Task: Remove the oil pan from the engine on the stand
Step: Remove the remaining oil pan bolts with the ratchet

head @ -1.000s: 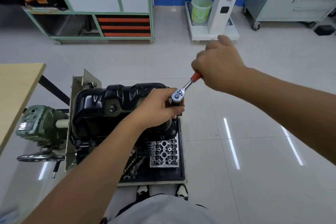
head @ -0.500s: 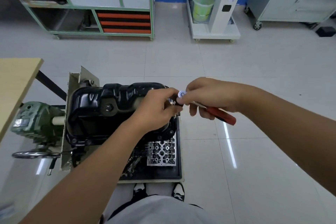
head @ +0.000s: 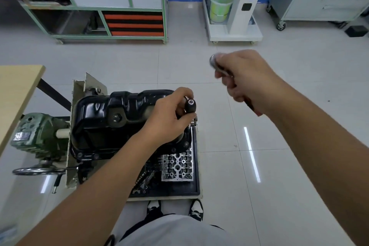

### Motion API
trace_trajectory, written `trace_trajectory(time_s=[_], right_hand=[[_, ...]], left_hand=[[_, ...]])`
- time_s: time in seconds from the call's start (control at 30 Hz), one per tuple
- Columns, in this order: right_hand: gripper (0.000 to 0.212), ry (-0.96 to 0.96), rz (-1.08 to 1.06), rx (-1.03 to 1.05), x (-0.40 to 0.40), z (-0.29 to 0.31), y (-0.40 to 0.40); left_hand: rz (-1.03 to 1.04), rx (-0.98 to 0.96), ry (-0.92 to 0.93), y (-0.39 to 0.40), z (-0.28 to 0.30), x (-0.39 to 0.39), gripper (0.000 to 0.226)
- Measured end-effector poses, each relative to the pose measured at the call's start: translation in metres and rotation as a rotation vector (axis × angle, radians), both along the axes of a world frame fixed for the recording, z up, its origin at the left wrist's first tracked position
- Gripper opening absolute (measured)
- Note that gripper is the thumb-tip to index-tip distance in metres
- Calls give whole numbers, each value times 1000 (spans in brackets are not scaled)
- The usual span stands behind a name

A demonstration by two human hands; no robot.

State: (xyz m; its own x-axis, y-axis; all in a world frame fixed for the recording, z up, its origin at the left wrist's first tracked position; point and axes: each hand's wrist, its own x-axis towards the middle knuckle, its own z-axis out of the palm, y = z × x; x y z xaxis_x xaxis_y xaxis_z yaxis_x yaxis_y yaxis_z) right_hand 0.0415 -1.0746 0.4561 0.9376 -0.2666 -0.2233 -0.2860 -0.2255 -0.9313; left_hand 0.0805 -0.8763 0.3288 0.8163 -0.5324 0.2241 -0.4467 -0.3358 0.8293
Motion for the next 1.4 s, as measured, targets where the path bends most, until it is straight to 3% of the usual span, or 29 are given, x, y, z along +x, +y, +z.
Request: trace_trajectory(time_s=[0.13, 0.23, 0.37, 0.4, 0.5, 0.6, 0.67, 0.83, 0.93, 1.03, 1.1, 1.17, 1.27, 1.33, 1.4], right_hand=[[10, 67, -218, 170, -14, -39, 4], [27, 197, -270, 418, -33, -94, 29], [20, 327, -414, 631, -45, -140, 59], [15, 323, -421, 595, -45, -148, 62], [15, 239, -353, 236, -46, -158, 71], [20, -75, -261, -5, -44, -155, 79], [17, -263, -228, -126, -41, -154, 82], [10, -327, -115, -219, -38, -168, 74], [17, -313, -27, -197, -39, -170, 68], [12, -344, -134, -262, -38, -167, 70], [24, -345, -157, -265, -37, -170, 69], [37, -341, -82, -229, -38, -168, 65], [9, -310, 67, -213, -36, -166, 56], [5, -312, 53, -254, -33, -166, 52], [13, -296, -30, -276, -30, -167, 54]], left_hand=[[-16, 53, -175, 3, 11, -3, 41], [-75, 120, -267, 9, 23, 3, 39], [-133, 210, -359, 13, 42, 12, 24], [-112, 214, -365, 12, 46, 13, 21], [-27, 232, -339, 5, 46, 10, 21], [38, 184, -148, -2, 43, 1, 21], [-29, 173, -107, -3, 44, -1, 17], [-331, 342, -116, 6, 59, 7, 28], [-250, 371, -181, 4, 59, 8, 16], [-113, 336, -212, -1, 49, 3, 18], [-92, 272, -126, -1, 45, 2, 22], [-201, 264, -45, 3, 47, 5, 30], [-334, 352, -109, 4, 49, 10, 33], [-260, 338, -119, 2, 49, 10, 23], [-113, 322, -84, -1, 47, 9, 27]])
